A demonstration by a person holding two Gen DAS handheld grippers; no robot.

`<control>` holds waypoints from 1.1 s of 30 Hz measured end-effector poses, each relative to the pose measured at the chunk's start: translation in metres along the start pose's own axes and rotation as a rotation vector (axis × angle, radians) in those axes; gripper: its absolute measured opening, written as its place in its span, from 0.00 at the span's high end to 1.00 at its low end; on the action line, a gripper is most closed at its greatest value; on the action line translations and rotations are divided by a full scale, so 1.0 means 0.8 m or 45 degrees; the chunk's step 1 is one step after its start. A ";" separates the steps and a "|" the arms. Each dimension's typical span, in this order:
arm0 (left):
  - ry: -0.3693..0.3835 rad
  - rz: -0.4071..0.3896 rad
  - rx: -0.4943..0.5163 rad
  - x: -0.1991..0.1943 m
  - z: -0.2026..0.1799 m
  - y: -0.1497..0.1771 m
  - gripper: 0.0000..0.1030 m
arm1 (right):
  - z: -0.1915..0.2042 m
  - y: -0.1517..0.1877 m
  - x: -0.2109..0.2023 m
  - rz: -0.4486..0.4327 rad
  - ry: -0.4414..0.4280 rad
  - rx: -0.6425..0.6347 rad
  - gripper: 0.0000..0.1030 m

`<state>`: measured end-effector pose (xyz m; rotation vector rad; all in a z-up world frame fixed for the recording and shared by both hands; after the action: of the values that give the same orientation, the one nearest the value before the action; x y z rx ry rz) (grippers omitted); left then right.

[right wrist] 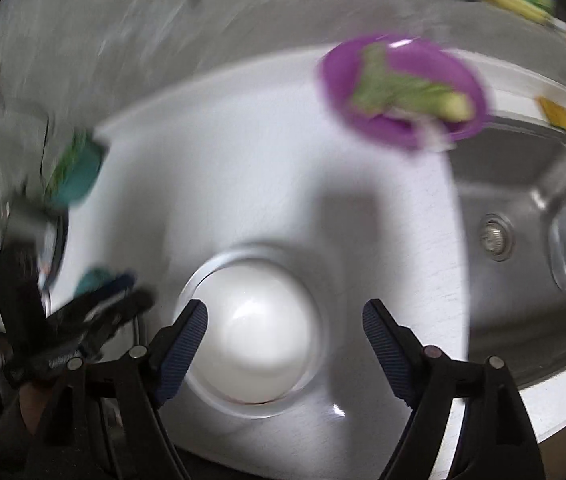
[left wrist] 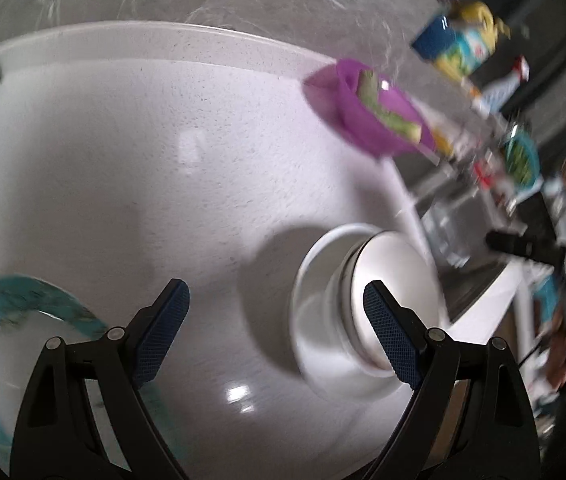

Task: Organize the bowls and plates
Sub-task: 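Open the left tool and move both tools to the nested bowl stack, then grip the nested bowl stack rim with the left tool and lift it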

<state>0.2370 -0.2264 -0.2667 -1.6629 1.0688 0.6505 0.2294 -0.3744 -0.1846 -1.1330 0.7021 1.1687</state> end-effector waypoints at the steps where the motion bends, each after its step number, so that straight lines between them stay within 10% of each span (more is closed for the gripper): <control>1: -0.053 0.021 0.053 -0.004 0.000 0.000 0.14 | -0.017 0.004 0.001 0.012 0.015 0.030 0.27; 6: -0.275 0.165 0.264 0.007 0.009 0.005 0.14 | -0.070 0.050 0.034 0.131 0.046 0.114 0.48; 33: -0.260 0.332 0.386 0.108 -0.015 0.024 0.12 | -0.038 0.084 0.104 0.270 -0.116 0.082 0.52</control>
<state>0.2588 -0.2692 -0.3425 -1.1821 1.1797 0.7664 0.1930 -0.3755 -0.2896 -0.9621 0.7976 1.3579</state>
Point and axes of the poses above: each gripper's, at about its wrist camera, not at the fingertips, and x roughly the way its jaws point, z to its left, y to its underside, the point moved 6 cm from there along x, roughly the way its jaws point, and after that the axes turned 5 degrees about x, right-handed, at the moved point
